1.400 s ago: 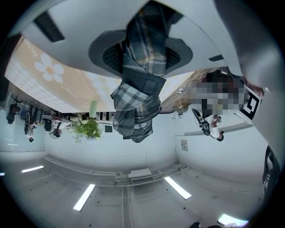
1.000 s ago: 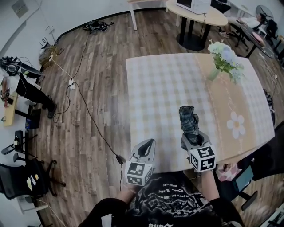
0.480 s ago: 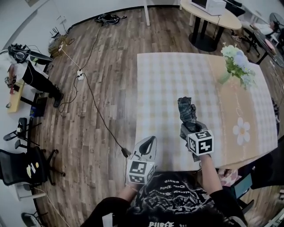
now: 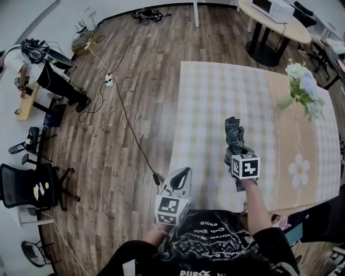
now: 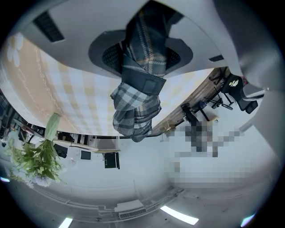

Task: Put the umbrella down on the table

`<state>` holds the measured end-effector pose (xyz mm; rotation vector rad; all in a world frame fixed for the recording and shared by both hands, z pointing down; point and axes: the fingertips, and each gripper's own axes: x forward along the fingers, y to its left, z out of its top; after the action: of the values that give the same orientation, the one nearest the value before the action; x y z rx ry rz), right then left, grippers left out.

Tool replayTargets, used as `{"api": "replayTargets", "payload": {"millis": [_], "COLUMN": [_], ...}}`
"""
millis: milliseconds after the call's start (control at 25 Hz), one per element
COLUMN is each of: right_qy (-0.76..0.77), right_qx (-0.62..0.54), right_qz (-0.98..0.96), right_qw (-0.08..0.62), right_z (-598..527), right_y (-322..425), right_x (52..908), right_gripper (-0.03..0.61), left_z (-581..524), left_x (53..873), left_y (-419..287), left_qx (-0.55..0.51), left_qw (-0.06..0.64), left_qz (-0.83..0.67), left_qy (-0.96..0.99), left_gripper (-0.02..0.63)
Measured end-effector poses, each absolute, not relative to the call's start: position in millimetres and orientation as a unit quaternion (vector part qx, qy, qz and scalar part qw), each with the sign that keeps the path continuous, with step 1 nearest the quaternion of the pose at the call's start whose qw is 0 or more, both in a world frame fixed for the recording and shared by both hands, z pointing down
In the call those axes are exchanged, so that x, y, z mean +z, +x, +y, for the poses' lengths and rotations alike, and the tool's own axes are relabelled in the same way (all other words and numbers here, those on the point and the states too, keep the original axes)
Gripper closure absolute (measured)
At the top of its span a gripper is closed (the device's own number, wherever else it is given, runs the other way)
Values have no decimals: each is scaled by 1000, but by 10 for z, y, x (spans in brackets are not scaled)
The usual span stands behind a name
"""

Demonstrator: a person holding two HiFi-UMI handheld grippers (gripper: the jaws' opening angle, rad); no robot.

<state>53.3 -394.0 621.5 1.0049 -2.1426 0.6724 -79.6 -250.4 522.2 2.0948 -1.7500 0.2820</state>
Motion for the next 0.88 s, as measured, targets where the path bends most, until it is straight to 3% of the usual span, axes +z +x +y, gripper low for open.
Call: {"api": "replayTargets", "payload": {"millis": [880], "right_qy": [367], "right_qx": [280], "right_qz": [-800], "right_qw": [382], "right_z": [-4443], "right_y": [365], "right_x": [6651], "right_gripper": [376], "left_z": [-2775], "left_x": [5355], "left_y": [-969], "left_qx": [126], "left_qw": [217], "left_qz": [-628], "left_qy": [737], "left_gripper": [595]}}
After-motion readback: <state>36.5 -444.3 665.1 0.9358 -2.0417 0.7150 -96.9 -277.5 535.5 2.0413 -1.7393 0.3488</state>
